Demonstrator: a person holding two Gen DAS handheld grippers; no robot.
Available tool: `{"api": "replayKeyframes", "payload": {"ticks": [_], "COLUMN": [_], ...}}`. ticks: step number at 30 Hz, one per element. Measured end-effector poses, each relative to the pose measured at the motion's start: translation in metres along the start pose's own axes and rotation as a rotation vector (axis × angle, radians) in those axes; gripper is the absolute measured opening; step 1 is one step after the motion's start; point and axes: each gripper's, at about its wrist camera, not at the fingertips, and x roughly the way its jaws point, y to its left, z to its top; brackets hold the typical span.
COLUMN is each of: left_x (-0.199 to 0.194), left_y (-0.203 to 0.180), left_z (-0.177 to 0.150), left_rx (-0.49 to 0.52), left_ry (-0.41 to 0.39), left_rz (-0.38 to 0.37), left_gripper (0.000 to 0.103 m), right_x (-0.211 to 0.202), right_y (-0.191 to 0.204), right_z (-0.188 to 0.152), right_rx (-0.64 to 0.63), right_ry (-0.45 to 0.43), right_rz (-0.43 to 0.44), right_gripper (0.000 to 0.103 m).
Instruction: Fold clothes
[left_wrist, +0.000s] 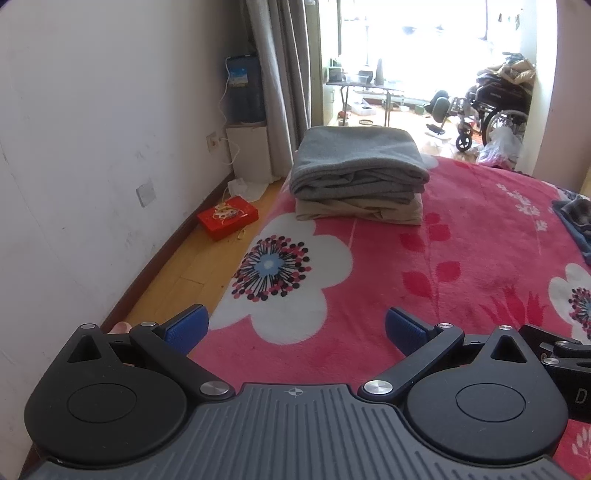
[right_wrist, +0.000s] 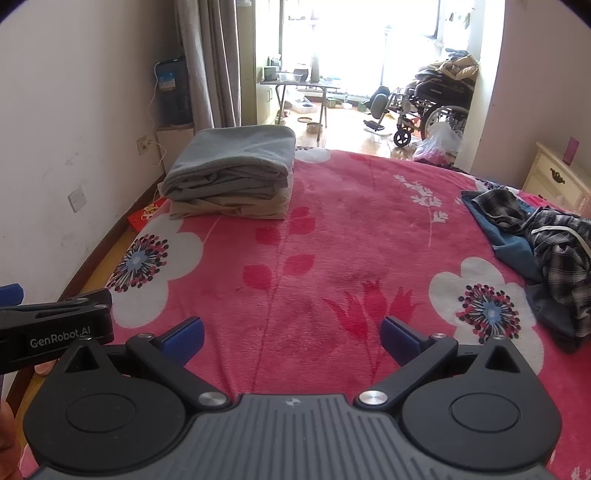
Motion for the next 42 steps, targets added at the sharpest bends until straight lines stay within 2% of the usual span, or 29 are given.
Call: {"api": "replayKeyframes", "payload": {"ticks": [13,42], "left_x": [-0.002,-0.003], "left_y": [-0.009,-0.007], "left_z": [-0.002,0.019], "left_rx": [0.010,0.009], "left_ry": [0.000,-0.055], "left_rz": [-0.008,0.005], "left_gripper": [0.103,0.103], "right_x": [-0.003,-0.003], "right_y": [-0.007,-0.002], "right_z": [0.001,0.019], "right_rx": [0.016,-0.005], "right_ry": [-0.005,-0.043], "right_rz": [-0.014,-0.011], "right_gripper": [0.103,0.103]}}
